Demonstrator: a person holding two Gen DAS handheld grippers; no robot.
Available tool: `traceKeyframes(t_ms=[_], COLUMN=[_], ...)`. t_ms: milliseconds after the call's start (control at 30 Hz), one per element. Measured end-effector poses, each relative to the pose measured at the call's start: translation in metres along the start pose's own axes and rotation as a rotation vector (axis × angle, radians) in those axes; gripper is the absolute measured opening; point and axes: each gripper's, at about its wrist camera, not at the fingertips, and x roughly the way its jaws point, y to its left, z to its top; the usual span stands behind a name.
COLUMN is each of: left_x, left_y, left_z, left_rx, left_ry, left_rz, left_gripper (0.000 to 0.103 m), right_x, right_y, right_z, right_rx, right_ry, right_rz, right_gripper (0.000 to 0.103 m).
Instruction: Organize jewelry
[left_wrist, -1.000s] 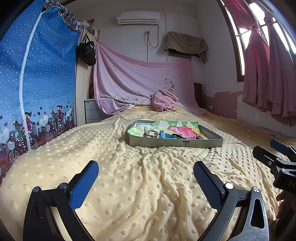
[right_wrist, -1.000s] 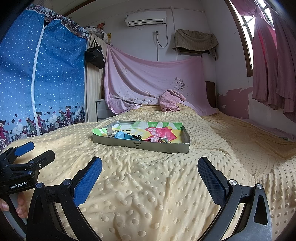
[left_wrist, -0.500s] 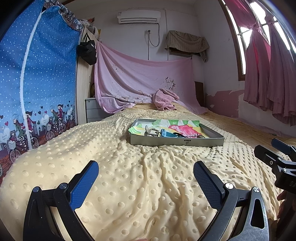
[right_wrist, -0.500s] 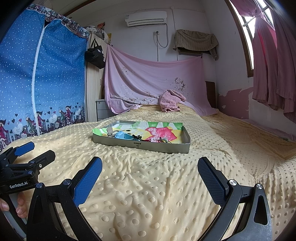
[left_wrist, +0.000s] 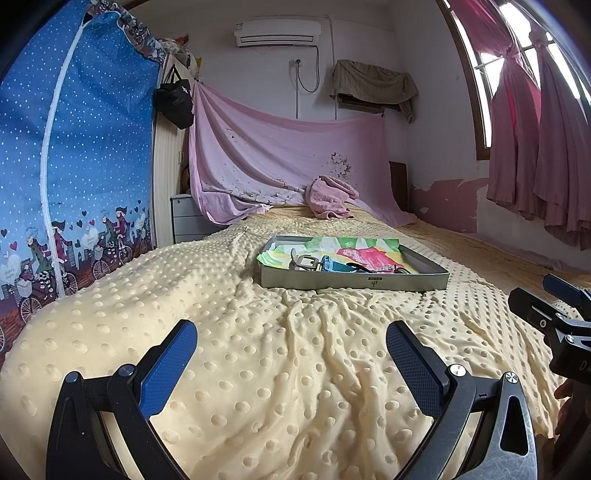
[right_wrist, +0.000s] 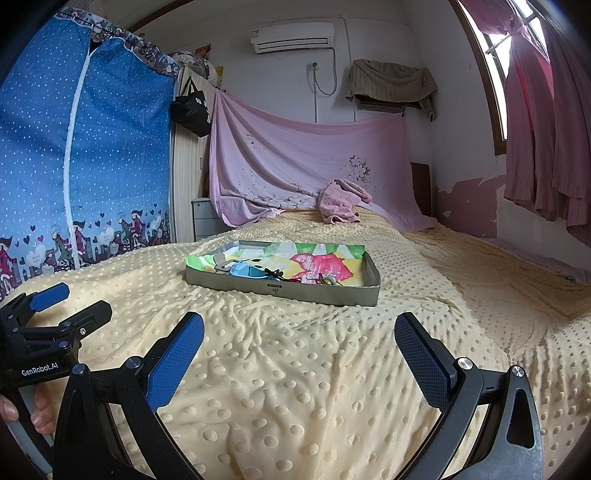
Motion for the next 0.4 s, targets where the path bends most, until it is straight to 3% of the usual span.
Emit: traceKeyframes(t_ms=[400], left_x=[0.0], left_y=[0.0005], left_z=[-0.0003], left_rx=[0.0], left_ry=[0.0], left_rz=[0.001], left_gripper=[0.103], right_x=[0.0004], right_y=[0.0011], right_z=[-0.0014], right_rx=[-0.005], right_ry=[0.0], right_rz=[0.002], right_gripper=[0.102])
